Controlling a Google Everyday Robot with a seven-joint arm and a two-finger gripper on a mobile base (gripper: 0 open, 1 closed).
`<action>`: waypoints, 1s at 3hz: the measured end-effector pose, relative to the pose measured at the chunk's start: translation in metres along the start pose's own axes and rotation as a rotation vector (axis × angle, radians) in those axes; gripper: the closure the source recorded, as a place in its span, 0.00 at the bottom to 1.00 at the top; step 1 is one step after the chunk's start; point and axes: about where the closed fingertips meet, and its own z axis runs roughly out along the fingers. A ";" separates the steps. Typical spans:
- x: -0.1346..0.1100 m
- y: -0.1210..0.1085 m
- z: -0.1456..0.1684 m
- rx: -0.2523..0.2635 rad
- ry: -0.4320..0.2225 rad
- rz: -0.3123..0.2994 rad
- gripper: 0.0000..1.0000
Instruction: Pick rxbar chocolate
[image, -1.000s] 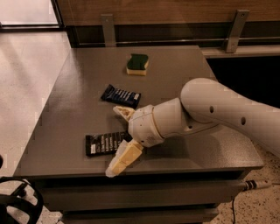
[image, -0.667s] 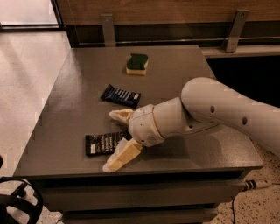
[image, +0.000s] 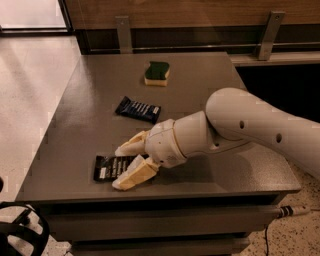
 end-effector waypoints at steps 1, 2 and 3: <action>0.000 0.000 0.000 0.000 0.000 -0.001 0.89; -0.002 0.001 0.001 -0.002 0.001 -0.004 1.00; -0.002 0.001 0.001 -0.002 0.001 -0.006 1.00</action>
Offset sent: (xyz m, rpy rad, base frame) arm -0.0001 0.0001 0.0001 -0.0001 -0.0002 0.0002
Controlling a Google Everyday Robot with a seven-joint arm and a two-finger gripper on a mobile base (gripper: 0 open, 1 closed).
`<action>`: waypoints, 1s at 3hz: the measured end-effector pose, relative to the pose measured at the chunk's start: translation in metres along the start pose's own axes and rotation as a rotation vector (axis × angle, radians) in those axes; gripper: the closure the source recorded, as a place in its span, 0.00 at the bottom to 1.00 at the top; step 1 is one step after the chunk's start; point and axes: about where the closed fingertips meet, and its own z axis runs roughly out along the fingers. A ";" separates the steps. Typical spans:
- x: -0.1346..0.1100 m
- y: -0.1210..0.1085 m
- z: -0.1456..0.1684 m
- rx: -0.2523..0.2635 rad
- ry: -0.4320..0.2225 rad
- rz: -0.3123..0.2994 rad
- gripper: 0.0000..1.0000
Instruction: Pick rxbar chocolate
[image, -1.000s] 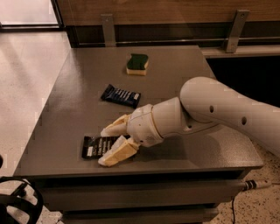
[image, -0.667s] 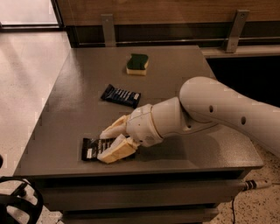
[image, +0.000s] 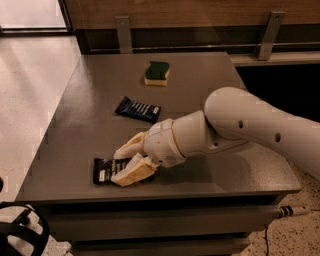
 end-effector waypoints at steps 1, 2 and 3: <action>-0.010 -0.013 -0.008 0.014 -0.005 -0.035 1.00; -0.022 -0.028 -0.026 0.041 -0.010 -0.080 1.00; -0.033 -0.040 -0.046 0.073 -0.028 -0.119 1.00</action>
Offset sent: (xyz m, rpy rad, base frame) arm 0.0436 -0.0274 0.0594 0.0200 -0.1495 -0.0039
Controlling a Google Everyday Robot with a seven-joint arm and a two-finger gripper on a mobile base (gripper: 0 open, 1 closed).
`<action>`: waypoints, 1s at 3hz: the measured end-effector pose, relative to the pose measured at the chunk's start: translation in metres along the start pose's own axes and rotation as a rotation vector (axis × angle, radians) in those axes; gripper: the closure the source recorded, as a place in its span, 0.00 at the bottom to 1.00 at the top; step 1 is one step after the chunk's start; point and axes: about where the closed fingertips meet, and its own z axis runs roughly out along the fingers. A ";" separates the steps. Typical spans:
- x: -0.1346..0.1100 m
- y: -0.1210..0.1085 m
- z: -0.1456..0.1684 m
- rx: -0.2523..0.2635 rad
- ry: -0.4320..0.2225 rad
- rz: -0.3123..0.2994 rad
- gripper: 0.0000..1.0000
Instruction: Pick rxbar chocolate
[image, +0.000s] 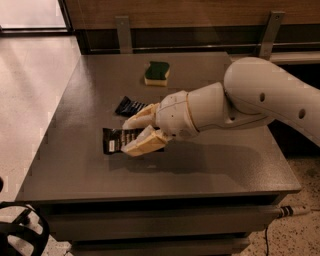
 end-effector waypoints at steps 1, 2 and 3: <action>-0.009 -0.010 -0.022 0.037 -0.023 -0.034 1.00; -0.019 -0.020 -0.041 0.070 -0.052 -0.069 1.00; -0.029 -0.028 -0.052 0.086 -0.076 -0.103 1.00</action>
Offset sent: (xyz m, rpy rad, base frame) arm 0.0198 -0.0466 0.0626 0.0986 -0.1466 -0.0320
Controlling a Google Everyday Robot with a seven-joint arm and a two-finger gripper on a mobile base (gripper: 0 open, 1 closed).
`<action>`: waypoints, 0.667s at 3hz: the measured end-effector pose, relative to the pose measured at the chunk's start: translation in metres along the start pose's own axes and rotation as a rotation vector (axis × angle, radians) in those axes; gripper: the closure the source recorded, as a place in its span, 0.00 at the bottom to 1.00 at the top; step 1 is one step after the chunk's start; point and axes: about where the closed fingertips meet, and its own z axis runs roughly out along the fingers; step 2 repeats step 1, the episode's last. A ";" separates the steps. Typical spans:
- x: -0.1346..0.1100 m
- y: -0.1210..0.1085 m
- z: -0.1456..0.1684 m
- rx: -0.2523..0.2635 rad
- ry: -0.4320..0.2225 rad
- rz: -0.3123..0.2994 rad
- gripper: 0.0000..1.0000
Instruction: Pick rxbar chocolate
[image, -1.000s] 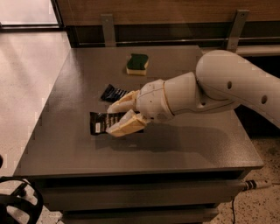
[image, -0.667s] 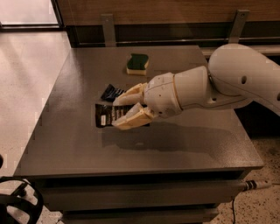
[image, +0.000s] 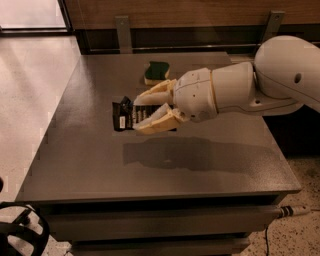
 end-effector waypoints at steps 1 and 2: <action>-0.011 -0.008 -0.007 0.008 -0.016 -0.036 1.00; -0.011 -0.008 -0.007 0.008 -0.016 -0.036 1.00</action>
Offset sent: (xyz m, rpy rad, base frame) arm 0.0000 0.0000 0.0000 0.0000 0.0000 0.0000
